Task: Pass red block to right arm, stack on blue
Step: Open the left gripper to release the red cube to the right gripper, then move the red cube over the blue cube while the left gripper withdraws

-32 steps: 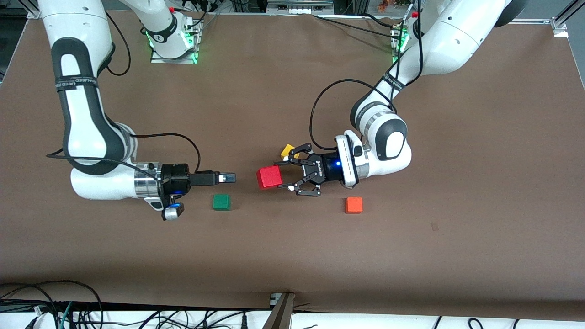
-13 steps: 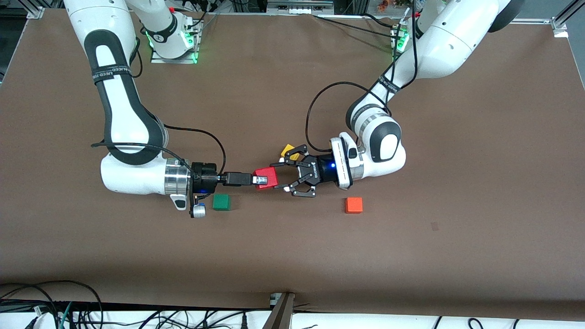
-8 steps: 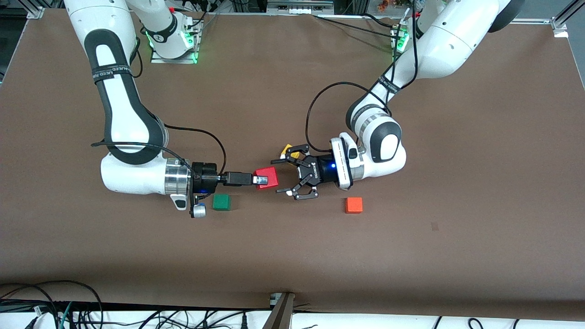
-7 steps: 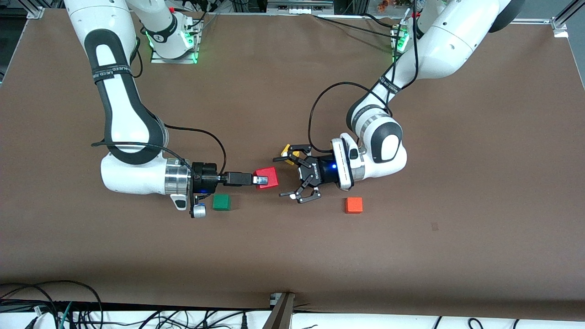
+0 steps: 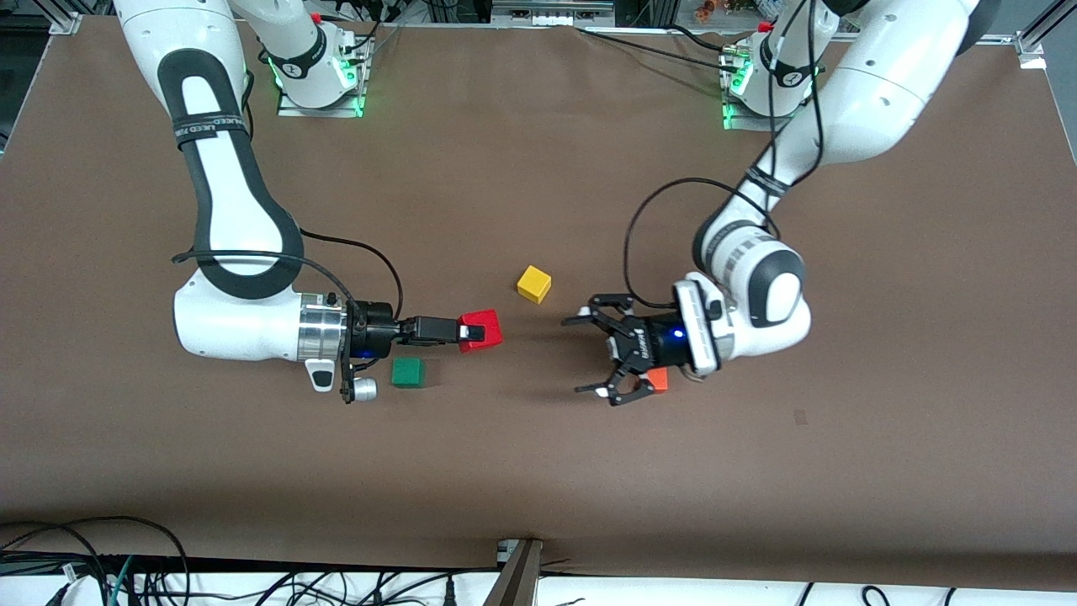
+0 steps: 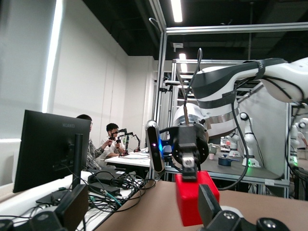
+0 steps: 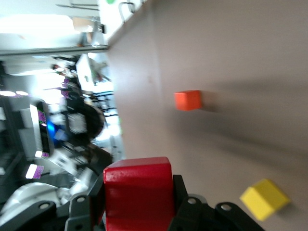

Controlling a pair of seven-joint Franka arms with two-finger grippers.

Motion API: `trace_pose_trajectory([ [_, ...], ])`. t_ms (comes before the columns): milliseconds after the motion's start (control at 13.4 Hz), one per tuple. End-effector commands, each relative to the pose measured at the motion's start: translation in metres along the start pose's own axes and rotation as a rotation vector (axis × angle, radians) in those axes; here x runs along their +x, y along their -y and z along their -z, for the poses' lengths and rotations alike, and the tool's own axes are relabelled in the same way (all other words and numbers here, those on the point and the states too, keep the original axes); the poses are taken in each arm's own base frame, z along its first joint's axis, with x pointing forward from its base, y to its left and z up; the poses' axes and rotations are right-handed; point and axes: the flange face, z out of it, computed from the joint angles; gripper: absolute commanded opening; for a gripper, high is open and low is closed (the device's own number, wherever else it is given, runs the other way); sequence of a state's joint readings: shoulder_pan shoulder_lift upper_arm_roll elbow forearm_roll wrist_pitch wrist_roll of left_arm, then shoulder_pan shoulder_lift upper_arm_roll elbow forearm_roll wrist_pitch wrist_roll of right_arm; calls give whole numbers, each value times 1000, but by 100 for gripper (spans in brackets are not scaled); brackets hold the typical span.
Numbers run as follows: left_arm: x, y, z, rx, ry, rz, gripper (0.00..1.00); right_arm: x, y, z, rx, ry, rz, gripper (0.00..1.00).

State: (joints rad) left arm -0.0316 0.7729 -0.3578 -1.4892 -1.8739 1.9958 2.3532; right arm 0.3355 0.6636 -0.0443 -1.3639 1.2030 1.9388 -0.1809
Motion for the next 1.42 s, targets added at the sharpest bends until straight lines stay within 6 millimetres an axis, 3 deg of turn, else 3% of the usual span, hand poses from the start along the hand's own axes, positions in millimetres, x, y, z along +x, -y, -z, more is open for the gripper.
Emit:
trace_pose_trajectory([
  [0, 17, 24, 40, 8, -8, -74, 100, 2, -10, 13, -172, 20, 61, 12],
  [224, 27, 52, 92, 87, -15, -248, 100, 1, -35, 38, -530, 60, 175, 9],
  [373, 48, 71, 129, 129, -29, -283, 100, 0, -58, 57, -681, 90, 196, 9],
  [522, 50, 76, 148, 96, 17, -215, 100, -1, -77, 83, -783, 126, 174, 9],
  [597, 69, 78, 159, 49, 84, -228, 100, -5, -83, 94, -837, 157, 165, 9],
  [746, 110, 82, 190, -19, 249, -210, 100, -17, -95, 113, -915, 180, 155, 9],
  [896, 138, 83, 218, -37, 347, -232, 100, -32, -106, 130, -973, 170, 153, 9],
  [1045, 143, 79, 250, -121, 411, -241, 100, -56, -123, 146, -1012, 97, 182, 9],
  [1343, 181, 68, 292, -166, 586, -149, 100, -97, -162, 152, -1059, -25, 248, 9],
])
